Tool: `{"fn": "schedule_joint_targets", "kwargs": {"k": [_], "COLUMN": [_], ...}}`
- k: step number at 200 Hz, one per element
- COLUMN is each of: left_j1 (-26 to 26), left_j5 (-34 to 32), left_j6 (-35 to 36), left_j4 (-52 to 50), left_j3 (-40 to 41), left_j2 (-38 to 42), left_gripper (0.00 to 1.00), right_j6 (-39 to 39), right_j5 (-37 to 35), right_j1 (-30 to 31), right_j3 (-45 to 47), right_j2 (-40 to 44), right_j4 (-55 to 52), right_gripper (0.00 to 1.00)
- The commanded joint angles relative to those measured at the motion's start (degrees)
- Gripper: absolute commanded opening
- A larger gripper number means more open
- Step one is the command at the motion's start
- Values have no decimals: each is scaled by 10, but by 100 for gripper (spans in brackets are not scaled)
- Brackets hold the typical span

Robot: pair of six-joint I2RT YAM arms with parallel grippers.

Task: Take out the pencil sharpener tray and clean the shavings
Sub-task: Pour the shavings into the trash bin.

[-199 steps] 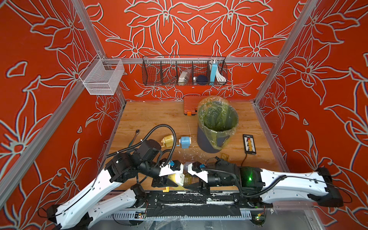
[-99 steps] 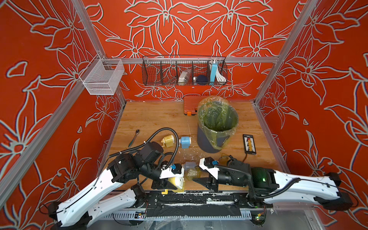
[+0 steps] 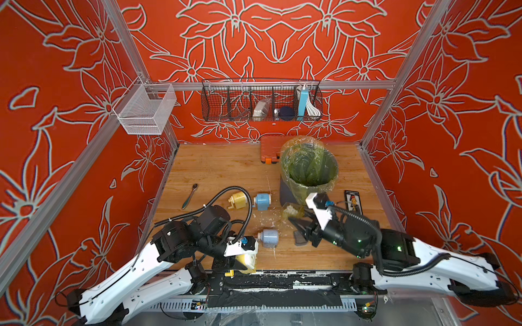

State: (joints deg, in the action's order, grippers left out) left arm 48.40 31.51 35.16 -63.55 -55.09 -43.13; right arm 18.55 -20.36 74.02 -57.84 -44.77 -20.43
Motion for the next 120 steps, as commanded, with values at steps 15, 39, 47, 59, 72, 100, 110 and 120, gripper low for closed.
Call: {"fn": "schedule_joint_targets", "kwargs": {"k": [15, 39, 47, 59, 72, 100, 110, 120], "left_j1": [2, 3, 3, 3, 3, 3, 3, 3], "left_j5": [-18, -20, -21, -23, -25, -28, -28, -29], "left_j6": [16, 16, 16, 17, 20, 26, 29, 31], "left_j4": [-9, -2, 1, 4, 2, -8, -11, -13], "left_j3": [9, 20, 23, 27, 28, 31, 32, 32], "left_j2": [9, 22, 25, 32, 38, 54, 59, 65], "left_gripper": [0, 0, 0, 0, 0, 0, 0, 0], "right_j6": [97, 178, 212, 270, 335, 508, 580, 645], "right_j5": [35, 129, 170, 221, 281, 399, 424, 445], "right_j1": [-146, -244, -274, -311, -350, -437, -462, -482], "right_j3": [-145, -239, -252, -257, -254, -215, -195, -176], "right_j2": [-42, -114, -131, -151, -167, -184, -187, -192], "right_j4": [-111, -179, -181, -170, -146, -40, 0, 40], "right_gripper": [0, 0, 0, 0, 0, 0, 0, 0]}}
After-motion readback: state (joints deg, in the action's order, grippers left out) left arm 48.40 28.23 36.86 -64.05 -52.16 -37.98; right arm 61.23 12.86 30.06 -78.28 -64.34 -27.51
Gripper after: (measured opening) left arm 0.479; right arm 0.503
